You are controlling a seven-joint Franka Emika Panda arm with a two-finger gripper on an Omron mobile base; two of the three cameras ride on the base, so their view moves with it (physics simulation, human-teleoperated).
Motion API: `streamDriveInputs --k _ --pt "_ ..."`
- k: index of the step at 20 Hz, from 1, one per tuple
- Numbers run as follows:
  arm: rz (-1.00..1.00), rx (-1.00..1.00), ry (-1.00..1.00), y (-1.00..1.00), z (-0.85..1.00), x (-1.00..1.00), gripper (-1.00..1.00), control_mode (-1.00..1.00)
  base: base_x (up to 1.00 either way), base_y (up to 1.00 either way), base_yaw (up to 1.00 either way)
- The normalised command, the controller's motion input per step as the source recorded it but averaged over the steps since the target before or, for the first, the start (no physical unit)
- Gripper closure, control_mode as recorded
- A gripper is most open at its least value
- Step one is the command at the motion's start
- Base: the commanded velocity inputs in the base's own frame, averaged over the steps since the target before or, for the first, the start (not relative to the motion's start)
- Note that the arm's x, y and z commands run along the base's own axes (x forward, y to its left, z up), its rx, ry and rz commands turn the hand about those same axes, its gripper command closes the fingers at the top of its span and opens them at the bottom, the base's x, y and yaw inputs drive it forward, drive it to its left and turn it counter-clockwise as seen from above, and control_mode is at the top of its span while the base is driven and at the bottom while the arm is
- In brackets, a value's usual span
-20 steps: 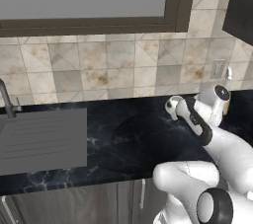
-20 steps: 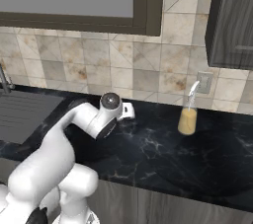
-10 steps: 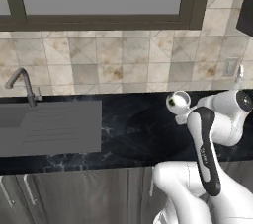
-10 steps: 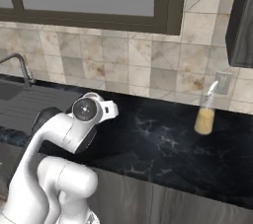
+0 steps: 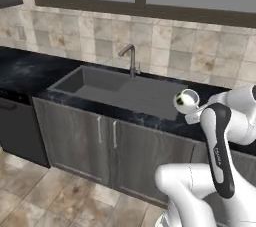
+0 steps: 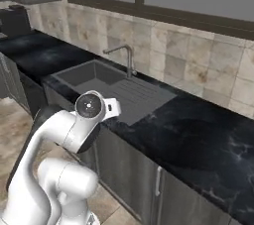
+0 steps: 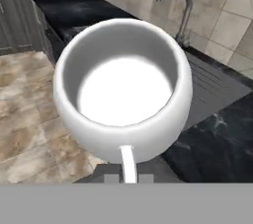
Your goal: Move the mug from next to the sink to the open cabinet. Then, move the bowl with the tomato to the fridge to clear the area for faucet cleaning.
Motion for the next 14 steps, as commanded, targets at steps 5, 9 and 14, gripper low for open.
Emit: streamDriveInputs --k 5,9,14 --pt "0.0 0.0 0.0 0.0 0.0 0.0 1.0 1.0 -0.13 0.72 0.76" --pt "0.0 0.0 0.0 0.0 0.0 0.0 1.0 1.0 0.02 0.68 0.66" --pt "0.0 0.0 0.0 0.0 0.0 0.0 1.0 1.0 0.07 0.38 0.39"
